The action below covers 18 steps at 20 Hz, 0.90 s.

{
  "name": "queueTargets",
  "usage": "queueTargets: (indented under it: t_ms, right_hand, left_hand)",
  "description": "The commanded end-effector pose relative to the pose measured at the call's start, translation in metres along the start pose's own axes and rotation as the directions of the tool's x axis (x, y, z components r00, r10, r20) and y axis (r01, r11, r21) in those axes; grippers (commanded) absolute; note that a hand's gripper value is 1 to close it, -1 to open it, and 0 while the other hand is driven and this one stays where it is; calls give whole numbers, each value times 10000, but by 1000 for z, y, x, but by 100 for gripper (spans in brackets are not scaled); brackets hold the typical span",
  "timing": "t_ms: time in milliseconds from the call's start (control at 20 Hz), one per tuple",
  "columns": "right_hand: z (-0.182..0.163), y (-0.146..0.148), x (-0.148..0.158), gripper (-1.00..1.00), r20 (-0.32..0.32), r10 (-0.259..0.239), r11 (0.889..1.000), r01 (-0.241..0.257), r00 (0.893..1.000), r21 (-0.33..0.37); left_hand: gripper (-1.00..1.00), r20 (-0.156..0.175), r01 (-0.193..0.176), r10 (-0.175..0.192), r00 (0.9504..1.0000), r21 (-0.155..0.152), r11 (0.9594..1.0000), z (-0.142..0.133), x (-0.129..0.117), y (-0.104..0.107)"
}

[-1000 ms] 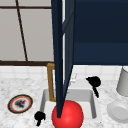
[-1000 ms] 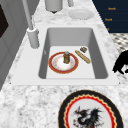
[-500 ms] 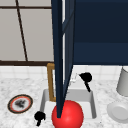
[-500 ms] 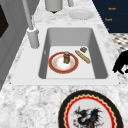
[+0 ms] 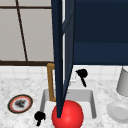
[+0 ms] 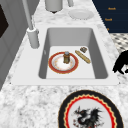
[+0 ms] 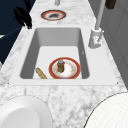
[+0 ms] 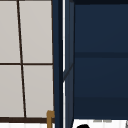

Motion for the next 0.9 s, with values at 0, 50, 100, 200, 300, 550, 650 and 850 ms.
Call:
queueTargets:
  t_ms: [0,50,100,200,300,550,650,850]
  right_hand:
    - [-36,13,4,-100,25,81,9993,-82,10000,374]
    - [-47,16,6,-100,24,112,9990,-112,9999,432]
    - [-56,21,7,-100,26,159,9984,-160,9999,543]
    - [-74,28,10,-100,10,269,9975,-269,9996,656]
    - [-92,36,13,-100,-8,330,9967,-328,9995,742]
    - [-136,52,12,-100,25,77,9920,-80,10000,1258]
    - [-151,59,12,-100,27,34,9874,-38,10000,1582]
    - [-182,72,11,-100,15,-37,9770,33,10000,2134]
  left_hand:
    - [0,0,0,0,10000,0,10000,0,0,0]
    - [0,0,0,0,10000,0,10000,0,0,0]
    - [0,0,0,0,10000,0,10000,0,0,0]
    - [0,0,0,0,10000,0,10000,0,0,0]
    - [0,0,0,0,10000,0,10000,0,0,0]
    - [0,0,0,0,10000,0,10000,0,0,0]
    - [0,0,0,0,10000,0,10000,0,0,0]
    - [0,0,0,0,10000,0,10000,0,0,0]
